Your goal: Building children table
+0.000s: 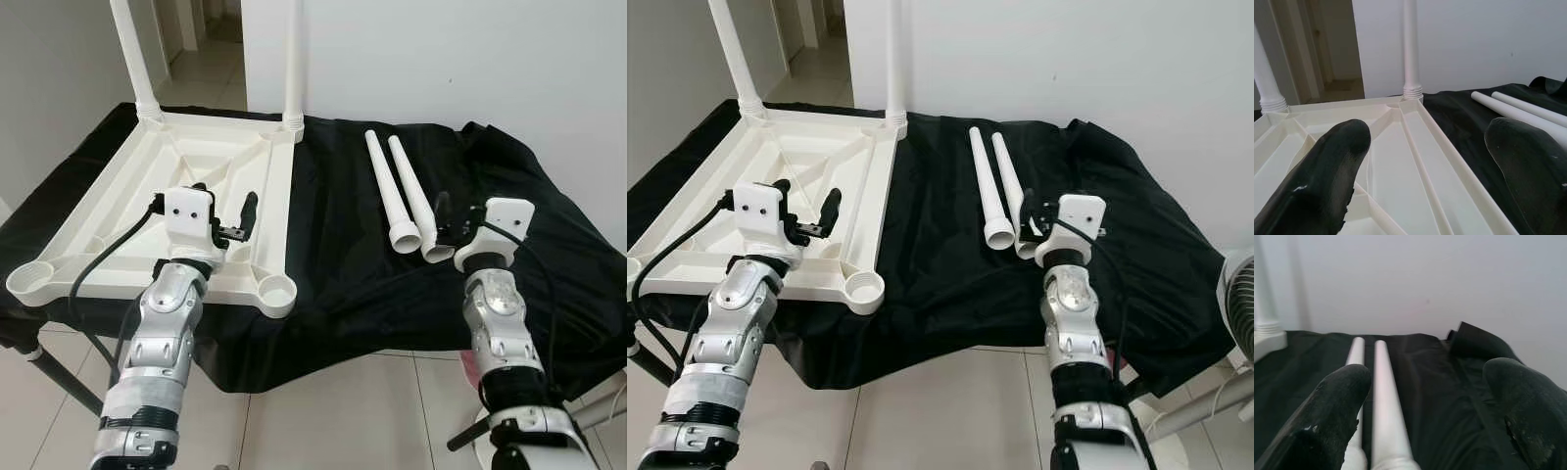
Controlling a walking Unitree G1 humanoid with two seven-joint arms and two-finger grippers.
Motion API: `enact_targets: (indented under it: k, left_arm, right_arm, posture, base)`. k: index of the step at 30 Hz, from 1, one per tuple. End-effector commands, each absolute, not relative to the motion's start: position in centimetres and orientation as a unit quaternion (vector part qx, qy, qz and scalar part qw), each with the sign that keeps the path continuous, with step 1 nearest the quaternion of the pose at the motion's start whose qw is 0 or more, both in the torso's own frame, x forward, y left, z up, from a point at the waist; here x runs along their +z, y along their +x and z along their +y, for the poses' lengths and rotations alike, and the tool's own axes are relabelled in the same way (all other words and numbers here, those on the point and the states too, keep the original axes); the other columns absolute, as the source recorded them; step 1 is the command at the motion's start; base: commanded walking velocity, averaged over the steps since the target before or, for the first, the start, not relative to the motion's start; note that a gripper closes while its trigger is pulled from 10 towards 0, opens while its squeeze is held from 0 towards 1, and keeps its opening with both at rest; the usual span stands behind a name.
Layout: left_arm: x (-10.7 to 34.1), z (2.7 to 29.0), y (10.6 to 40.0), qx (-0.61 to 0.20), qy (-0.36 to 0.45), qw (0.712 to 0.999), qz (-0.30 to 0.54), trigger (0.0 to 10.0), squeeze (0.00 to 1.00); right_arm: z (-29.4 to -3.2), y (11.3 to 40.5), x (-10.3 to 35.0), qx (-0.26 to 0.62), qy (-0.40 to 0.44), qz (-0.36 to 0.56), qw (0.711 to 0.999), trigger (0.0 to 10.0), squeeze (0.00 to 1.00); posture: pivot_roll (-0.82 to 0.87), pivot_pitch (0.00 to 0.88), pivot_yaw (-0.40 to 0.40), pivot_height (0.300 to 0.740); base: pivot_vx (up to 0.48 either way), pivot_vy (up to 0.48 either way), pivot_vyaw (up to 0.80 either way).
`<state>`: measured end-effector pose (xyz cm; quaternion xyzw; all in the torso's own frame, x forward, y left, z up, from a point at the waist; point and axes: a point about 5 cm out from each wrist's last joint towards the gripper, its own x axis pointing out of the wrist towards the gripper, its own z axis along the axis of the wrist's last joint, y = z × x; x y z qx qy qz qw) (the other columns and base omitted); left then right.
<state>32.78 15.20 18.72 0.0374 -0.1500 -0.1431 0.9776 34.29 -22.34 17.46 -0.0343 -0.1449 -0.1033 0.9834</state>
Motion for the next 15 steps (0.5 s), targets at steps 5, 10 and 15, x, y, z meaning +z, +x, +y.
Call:
enact_targets:
  k: [5, 10, 15]
  left_arm:
    - [20.1, 14.4, 33.1, -0.171, 0.051, 0.971, -0.16, 10.0, 0.0]
    - [20.8, 14.0, 32.5, -0.184, 0.058, 0.969, -0.156, 10.0, 0.0]
    - [20.5, 14.1, 32.1, -0.19, 0.064, 0.969, -0.143, 10.0, 0.0]
  right_arm:
    - [-22.9, 35.0, 18.4, -0.112, -0.029, -0.142, 0.983, 10.0, 0.0]
    - [-22.8, 35.7, 19.4, -0.093, -0.019, -0.143, 0.985, 10.0, 0.0]
    - [-23.0, 36.1, 19.3, -0.092, -0.016, -0.134, 0.987, 10.0, 0.0]
  posture:
    - [-0.01, 0.11, -0.056, 0.74]
    - [0.01, 0.228, -0.063, 0.74]
    - [0.02, 0.284, -0.061, 0.74]
  base:
    - [0.0, 0.0, 0.0]
    - [0.0, 0.0, 0.0]
    - [0.0, 0.0, 0.0]
